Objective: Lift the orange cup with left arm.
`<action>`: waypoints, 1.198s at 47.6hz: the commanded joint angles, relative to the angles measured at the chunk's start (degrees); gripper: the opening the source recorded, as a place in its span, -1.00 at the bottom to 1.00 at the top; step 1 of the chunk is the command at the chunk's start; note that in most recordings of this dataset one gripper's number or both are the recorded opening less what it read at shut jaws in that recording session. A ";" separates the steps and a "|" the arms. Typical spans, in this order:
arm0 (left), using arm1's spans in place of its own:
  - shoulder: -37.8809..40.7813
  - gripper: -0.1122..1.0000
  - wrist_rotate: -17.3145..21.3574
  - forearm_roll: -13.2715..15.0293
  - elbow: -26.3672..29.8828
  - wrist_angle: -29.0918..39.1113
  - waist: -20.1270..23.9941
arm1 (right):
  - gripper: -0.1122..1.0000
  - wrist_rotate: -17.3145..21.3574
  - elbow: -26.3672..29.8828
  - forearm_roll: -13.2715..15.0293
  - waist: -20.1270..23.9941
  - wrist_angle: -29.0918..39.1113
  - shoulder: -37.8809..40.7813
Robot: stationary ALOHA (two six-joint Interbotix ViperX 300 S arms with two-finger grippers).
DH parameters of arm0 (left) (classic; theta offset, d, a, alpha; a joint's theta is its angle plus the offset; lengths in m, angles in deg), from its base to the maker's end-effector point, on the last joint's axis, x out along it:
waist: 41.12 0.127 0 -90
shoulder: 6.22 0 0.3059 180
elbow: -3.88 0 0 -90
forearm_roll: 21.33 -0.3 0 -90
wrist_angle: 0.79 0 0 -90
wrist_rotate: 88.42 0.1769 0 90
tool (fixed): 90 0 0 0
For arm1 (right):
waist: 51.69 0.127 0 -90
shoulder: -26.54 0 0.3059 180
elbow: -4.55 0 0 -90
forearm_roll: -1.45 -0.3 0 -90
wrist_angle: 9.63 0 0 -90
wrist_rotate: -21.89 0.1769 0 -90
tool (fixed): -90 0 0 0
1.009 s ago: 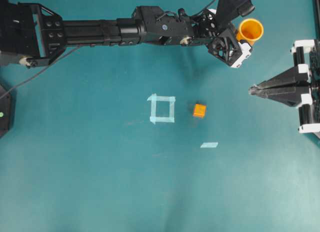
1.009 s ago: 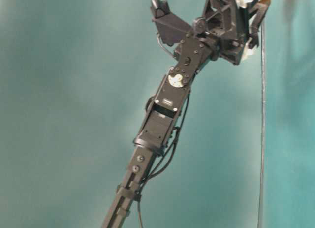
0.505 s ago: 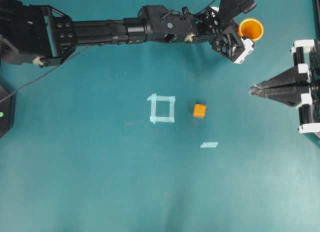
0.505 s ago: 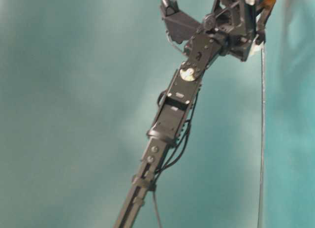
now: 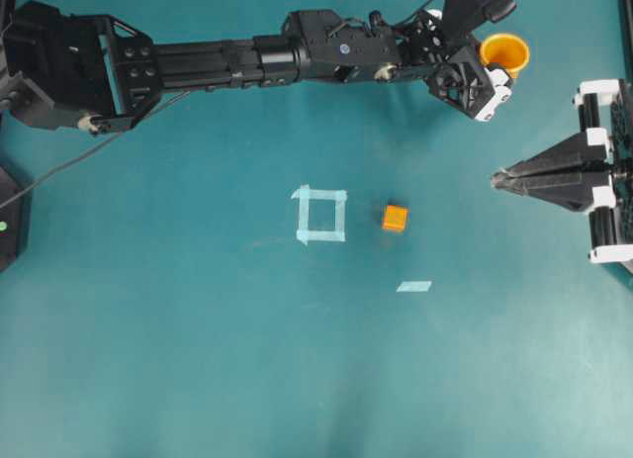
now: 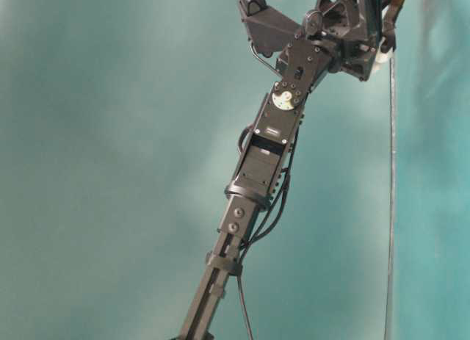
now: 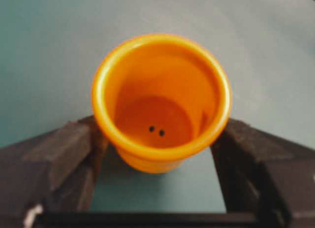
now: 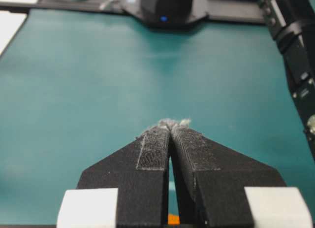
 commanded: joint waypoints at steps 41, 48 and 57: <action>-5.80 0.35 2.64 -1.05 6.94 8.53 -0.70 | -0.80 -0.18 0.97 0.09 0.09 0.35 0.00; -5.80 0.35 3.96 -1.05 10.02 10.99 -0.88 | -0.80 -0.09 0.97 0.09 0.09 0.35 -0.09; -6.06 0.35 5.01 -1.49 13.45 14.24 -0.97 | -0.80 -0.09 0.97 0.09 0.00 0.35 -0.18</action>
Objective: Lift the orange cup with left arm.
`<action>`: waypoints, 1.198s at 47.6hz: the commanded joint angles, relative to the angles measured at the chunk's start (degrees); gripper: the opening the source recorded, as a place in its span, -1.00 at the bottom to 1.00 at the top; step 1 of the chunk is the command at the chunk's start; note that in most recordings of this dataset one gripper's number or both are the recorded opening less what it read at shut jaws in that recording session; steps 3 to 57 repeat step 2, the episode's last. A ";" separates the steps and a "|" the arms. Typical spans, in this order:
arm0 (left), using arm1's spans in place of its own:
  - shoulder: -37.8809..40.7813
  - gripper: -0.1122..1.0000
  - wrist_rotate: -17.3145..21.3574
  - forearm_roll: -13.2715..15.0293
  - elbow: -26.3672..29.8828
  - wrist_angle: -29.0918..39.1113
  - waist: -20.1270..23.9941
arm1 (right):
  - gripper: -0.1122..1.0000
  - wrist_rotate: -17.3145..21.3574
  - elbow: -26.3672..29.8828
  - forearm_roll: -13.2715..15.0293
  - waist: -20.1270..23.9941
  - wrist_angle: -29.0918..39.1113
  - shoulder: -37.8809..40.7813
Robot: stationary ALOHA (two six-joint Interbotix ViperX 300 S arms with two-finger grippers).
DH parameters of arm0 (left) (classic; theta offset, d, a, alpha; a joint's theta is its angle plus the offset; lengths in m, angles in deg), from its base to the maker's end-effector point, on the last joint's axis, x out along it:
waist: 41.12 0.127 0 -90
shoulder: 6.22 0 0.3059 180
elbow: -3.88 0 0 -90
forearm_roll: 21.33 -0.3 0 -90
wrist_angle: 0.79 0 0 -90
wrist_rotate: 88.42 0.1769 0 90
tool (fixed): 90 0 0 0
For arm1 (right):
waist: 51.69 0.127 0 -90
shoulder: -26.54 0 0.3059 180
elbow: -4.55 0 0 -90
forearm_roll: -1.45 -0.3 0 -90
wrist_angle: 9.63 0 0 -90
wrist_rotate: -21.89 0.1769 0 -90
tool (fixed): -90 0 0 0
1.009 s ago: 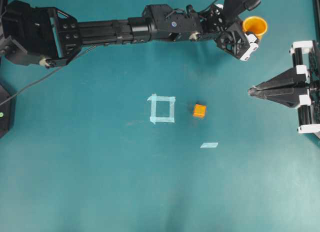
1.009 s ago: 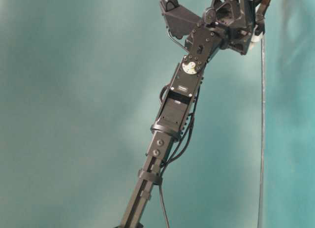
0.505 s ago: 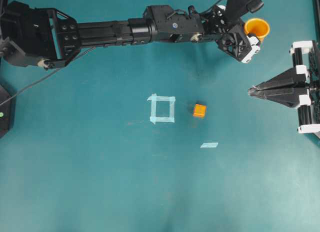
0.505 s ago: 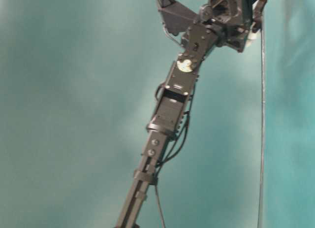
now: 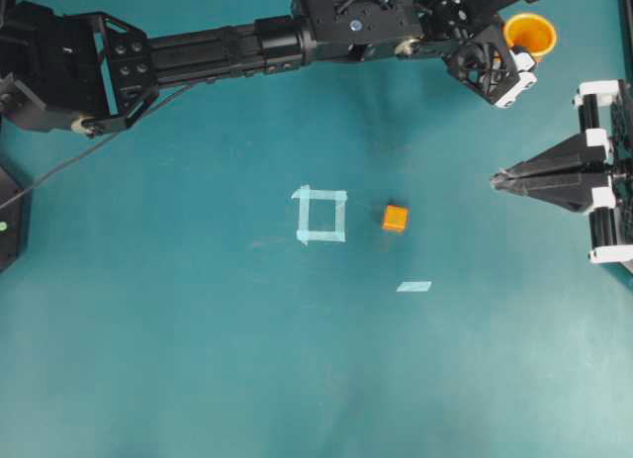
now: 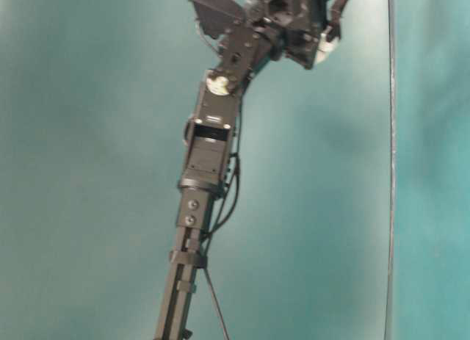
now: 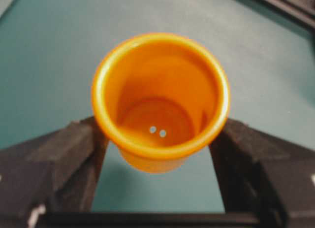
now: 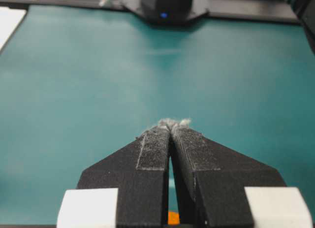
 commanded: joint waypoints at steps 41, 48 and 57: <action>-4.75 0.35 0.44 -0.97 3.52 1.58 -0.09 | -0.80 0.00 0.97 0.00 0.09 -0.18 -0.09; -4.75 0.35 0.44 -0.97 3.52 1.58 -0.09 | -0.80 0.00 0.97 0.00 0.09 -0.18 -0.09; -4.75 0.35 0.44 -0.97 3.52 1.58 -0.09 | -0.80 0.00 0.97 0.00 0.09 -0.18 -0.09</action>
